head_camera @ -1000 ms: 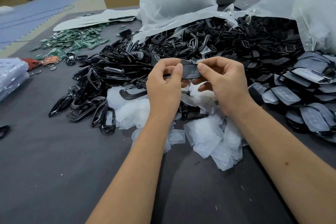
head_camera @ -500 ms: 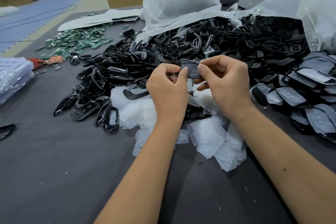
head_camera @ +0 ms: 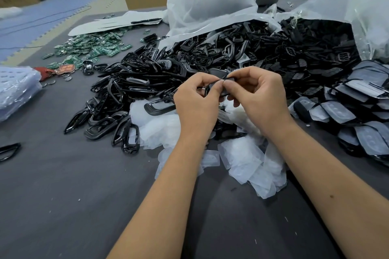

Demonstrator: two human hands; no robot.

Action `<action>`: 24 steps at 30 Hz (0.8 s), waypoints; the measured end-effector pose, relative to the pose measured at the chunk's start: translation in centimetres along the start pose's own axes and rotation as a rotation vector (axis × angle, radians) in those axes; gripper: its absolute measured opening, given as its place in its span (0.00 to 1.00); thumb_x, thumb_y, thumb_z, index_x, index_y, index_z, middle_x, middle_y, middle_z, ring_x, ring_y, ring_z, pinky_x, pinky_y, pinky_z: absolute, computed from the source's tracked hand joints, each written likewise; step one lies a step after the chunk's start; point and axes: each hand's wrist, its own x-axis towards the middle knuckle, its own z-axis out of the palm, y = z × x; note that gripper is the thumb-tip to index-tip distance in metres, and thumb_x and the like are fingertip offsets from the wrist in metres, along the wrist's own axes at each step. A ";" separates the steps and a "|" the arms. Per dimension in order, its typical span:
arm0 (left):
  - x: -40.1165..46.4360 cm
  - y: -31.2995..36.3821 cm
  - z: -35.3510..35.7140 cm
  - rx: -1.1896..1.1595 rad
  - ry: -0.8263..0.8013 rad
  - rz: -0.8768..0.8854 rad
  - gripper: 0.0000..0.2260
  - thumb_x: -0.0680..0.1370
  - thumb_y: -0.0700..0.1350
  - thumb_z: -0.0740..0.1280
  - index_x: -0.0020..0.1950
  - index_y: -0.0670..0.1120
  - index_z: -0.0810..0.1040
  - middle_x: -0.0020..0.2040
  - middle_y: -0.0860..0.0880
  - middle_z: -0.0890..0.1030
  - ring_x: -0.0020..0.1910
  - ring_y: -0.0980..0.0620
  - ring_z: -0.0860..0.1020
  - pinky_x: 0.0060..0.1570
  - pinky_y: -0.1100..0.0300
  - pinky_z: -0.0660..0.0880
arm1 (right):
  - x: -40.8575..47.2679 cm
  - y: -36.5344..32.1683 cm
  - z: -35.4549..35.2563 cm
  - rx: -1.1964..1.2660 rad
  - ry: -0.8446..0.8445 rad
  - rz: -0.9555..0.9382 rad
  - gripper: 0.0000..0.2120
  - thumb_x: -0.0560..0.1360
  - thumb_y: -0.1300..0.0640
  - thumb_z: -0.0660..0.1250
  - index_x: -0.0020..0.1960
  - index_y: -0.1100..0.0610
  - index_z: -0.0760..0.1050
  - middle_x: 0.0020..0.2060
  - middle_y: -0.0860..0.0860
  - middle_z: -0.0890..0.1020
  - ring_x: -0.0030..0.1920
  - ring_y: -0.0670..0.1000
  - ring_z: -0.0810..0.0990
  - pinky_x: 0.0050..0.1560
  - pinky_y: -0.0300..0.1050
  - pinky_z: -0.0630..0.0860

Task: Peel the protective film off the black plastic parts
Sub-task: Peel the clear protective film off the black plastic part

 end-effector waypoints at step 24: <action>0.3 0.0 -0.3 -0.320 -0.096 -0.261 0.06 0.79 0.33 0.71 0.43 0.40 0.83 0.34 0.48 0.82 0.32 0.53 0.81 0.32 0.66 0.76 | -0.3 -1.0 -0.7 -0.365 0.042 -0.239 0.07 0.76 0.63 0.72 0.54 0.56 0.81 0.40 0.50 0.84 0.37 0.48 0.83 0.39 0.44 0.81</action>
